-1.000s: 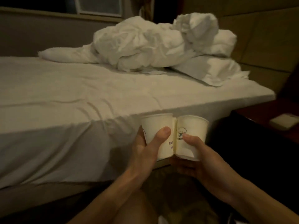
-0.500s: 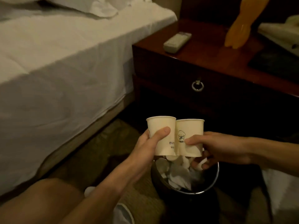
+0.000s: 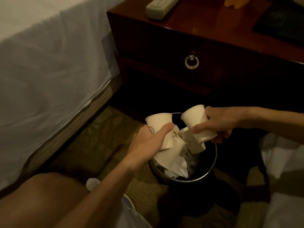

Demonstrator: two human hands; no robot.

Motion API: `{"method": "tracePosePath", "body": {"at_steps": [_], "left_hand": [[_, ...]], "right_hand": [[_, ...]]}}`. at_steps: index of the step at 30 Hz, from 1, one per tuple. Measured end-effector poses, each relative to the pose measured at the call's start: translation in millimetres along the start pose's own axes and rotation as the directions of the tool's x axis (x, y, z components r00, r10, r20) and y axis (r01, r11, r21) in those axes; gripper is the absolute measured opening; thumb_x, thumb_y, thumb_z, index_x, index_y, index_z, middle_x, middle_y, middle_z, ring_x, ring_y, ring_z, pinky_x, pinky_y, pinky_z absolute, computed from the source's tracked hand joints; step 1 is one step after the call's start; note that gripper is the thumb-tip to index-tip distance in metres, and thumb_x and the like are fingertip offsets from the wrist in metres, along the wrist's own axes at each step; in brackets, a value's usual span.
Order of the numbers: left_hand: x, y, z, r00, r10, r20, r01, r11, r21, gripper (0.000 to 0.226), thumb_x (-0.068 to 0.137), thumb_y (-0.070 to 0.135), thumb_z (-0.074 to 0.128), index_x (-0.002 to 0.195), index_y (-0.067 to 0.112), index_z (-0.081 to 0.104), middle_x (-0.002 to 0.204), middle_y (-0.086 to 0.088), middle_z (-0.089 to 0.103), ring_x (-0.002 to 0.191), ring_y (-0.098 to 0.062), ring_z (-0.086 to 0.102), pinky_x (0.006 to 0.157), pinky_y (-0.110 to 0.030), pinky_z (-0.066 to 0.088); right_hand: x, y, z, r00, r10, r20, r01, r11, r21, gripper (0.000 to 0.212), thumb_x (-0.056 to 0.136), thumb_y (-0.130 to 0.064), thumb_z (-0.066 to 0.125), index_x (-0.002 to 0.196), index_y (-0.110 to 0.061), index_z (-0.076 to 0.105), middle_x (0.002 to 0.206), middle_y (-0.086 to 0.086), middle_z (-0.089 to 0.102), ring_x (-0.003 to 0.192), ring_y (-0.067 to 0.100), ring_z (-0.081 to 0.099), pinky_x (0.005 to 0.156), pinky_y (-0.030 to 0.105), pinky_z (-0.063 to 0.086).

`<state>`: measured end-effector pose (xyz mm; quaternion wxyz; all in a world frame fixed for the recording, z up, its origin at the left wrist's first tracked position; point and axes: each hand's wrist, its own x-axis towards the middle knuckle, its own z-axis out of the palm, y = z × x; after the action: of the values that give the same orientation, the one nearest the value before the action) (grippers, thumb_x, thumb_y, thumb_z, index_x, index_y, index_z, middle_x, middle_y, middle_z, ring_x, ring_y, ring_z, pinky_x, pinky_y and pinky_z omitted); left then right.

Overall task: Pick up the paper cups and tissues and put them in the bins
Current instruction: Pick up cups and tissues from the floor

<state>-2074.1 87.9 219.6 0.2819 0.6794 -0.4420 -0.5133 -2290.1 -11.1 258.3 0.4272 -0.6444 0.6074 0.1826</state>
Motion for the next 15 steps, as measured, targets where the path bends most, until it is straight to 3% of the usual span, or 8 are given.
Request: {"method": "tracePosePath", "body": {"at_steps": [2, 5, 7, 10, 13, 15], "left_hand": [[1, 2, -3, 0.997, 0.001, -0.075, 0.003, 0.998, 0.058, 0.070, 0.060, 0.082, 0.056, 0.108, 0.032, 0.063, 0.097, 0.012, 0.070, 0.088, -0.008, 0.066, 0.073, -0.034, 0.054], [3, 1, -6, 0.997, 0.008, -0.075, -0.005, 0.999, 0.040, 0.068, 0.064, 0.080, 0.060, 0.111, 0.031, 0.062, 0.101, 0.010, 0.069, 0.090, -0.009, 0.066, 0.071, -0.033, 0.054], [4, 2, -7, 0.997, 0.013, -0.070, -0.011, 1.000, 0.029, 0.063, 0.068, 0.076, 0.066, 0.112, 0.031, 0.061, 0.102, 0.011, 0.069, 0.089, -0.006, 0.066, 0.066, -0.027, 0.051], [6, 0, -7, 0.997, 0.040, -0.059, -0.039, 0.999, 0.017, 0.060, 0.069, 0.071, 0.070, 0.114, 0.032, 0.061, 0.102, 0.014, 0.069, 0.085, 0.001, 0.067, 0.060, -0.017, 0.048], [7, 1, -7, 0.997, 0.054, -0.062, -0.054, 0.999, 0.001, 0.061, 0.071, 0.068, 0.070, 0.118, 0.031, 0.061, 0.103, 0.013, 0.069, 0.082, 0.003, 0.068, 0.061, -0.016, 0.051], [9, 3, -7, 0.993, 0.079, -0.086, -0.081, 0.997, -0.018, 0.063, 0.072, 0.065, 0.072, 0.123, 0.029, 0.059, 0.108, 0.011, 0.067, 0.090, -0.002, 0.067, 0.068, -0.022, 0.055]], "right_hand": [[-1, 2, 9, 0.997, 0.056, 0.055, -0.044, 0.979, -0.200, 0.069, 0.074, -0.072, 0.062, 0.101, -0.009, 0.063, 0.073, 0.006, 0.075, 0.054, 0.015, 0.065, 0.048, 0.024, 0.047], [4, 8, 31, 0.998, 0.065, 0.026, -0.048, 0.906, -0.421, 0.071, 0.076, -0.082, 0.050, 0.085, -0.013, 0.067, 0.067, 0.000, 0.071, 0.054, 0.012, 0.062, 0.055, 0.023, 0.048], [10, 13, 45, 0.999, -0.004, 0.033, 0.020, 0.862, -0.506, 0.063, 0.081, -0.080, 0.045, 0.088, -0.021, 0.064, 0.082, -0.003, 0.070, 0.071, 0.011, 0.064, 0.064, 0.024, 0.047], [11, 18, 65, 0.993, -0.070, 0.099, 0.116, 0.795, -0.595, 0.044, 0.086, -0.074, 0.046, 0.092, -0.034, 0.062, 0.083, -0.013, 0.056, 0.074, 0.004, 0.054, 0.069, 0.024, 0.042], [7, 17, 66, 0.994, -0.039, 0.104, 0.104, 0.644, -0.758, 0.062, 0.083, -0.074, 0.050, 0.116, -0.023, 0.060, 0.090, -0.006, 0.052, 0.079, 0.012, 0.050, 0.066, 0.024, 0.041], [4, 5, 46, 0.996, -0.088, 0.031, 0.081, 0.658, -0.749, 0.071, 0.076, -0.077, 0.056, 0.113, -0.017, 0.058, 0.087, -0.008, 0.054, 0.073, 0.010, 0.052, 0.057, 0.023, 0.040]]}}
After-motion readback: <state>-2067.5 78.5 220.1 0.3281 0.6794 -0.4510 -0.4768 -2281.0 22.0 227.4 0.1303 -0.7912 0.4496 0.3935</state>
